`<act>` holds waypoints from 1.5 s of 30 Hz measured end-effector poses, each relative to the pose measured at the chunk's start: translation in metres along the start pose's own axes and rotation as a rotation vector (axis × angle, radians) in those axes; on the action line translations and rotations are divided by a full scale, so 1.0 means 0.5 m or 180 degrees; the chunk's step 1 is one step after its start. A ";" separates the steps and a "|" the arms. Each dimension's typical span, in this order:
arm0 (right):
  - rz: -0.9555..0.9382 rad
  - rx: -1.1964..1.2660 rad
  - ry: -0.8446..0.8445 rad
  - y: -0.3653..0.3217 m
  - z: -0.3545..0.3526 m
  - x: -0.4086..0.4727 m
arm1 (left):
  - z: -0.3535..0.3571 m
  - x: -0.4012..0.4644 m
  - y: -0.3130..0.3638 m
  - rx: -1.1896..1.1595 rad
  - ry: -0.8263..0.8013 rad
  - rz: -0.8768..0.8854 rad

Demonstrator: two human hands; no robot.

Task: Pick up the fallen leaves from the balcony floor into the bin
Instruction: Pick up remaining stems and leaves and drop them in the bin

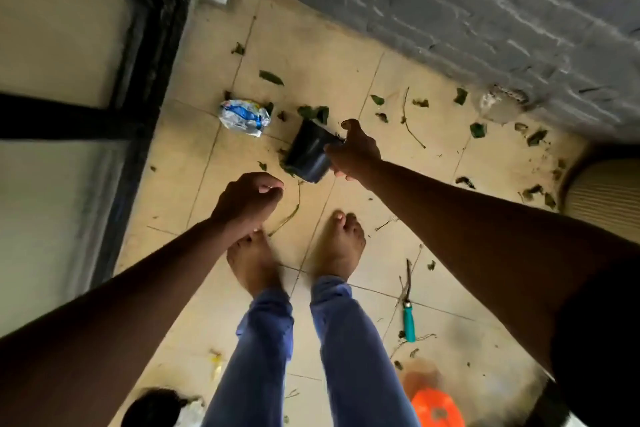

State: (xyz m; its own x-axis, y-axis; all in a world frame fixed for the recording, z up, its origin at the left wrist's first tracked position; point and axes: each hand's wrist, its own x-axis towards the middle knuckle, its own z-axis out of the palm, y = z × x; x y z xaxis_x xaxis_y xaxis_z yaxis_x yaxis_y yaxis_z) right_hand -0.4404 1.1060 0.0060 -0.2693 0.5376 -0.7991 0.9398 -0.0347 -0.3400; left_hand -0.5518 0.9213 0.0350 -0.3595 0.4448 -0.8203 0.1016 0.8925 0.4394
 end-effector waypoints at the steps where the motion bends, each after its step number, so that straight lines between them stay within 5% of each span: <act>1: 0.0025 0.0050 -0.0114 0.005 0.005 0.023 | 0.006 0.012 -0.002 -0.0015 0.0017 -0.0062; 8: 0.0611 0.0544 -0.0954 0.013 0.001 0.101 | 0.037 0.048 -0.023 -0.0373 0.0010 -0.0428; 12: 0.0143 0.0722 -0.1125 -0.013 -0.041 0.088 | 0.034 0.048 -0.013 -0.0495 -0.0011 -0.0456; 16: -0.0768 0.0371 -0.0087 -0.054 -0.081 0.100 | 0.026 0.066 -0.004 -0.0517 0.0008 -0.0461; 20: -0.1008 -0.0138 0.0829 -0.076 -0.083 0.152 | 0.023 0.095 -0.002 -0.0464 -0.0041 -0.0376; 30: -0.1122 -0.0474 0.0774 -0.035 -0.029 0.214 | 0.030 0.087 -0.048 -0.0463 -0.0213 -0.0442; 35: -0.1440 -0.0338 0.1406 -0.021 0.001 0.133 | 0.019 0.069 -0.084 -0.0395 -0.0281 -0.0522; 40: -0.2006 -0.0605 0.0239 -0.029 0.111 0.106 | 0.012 0.085 -0.138 -0.0355 -0.0207 -0.0506; 45: -0.1540 -0.0530 -0.0418 -0.096 0.218 0.141 | 0.018 0.096 -0.184 -0.0272 -0.0183 -0.0474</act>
State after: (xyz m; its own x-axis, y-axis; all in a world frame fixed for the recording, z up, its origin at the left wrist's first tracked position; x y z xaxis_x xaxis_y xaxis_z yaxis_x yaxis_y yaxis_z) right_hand -0.5273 1.0538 -0.0883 -0.6946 0.3486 -0.6293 0.7194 0.3313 -0.6105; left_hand -0.5701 0.8615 -0.0482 -0.3107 0.3141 -0.8971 -0.0289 0.9403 0.3392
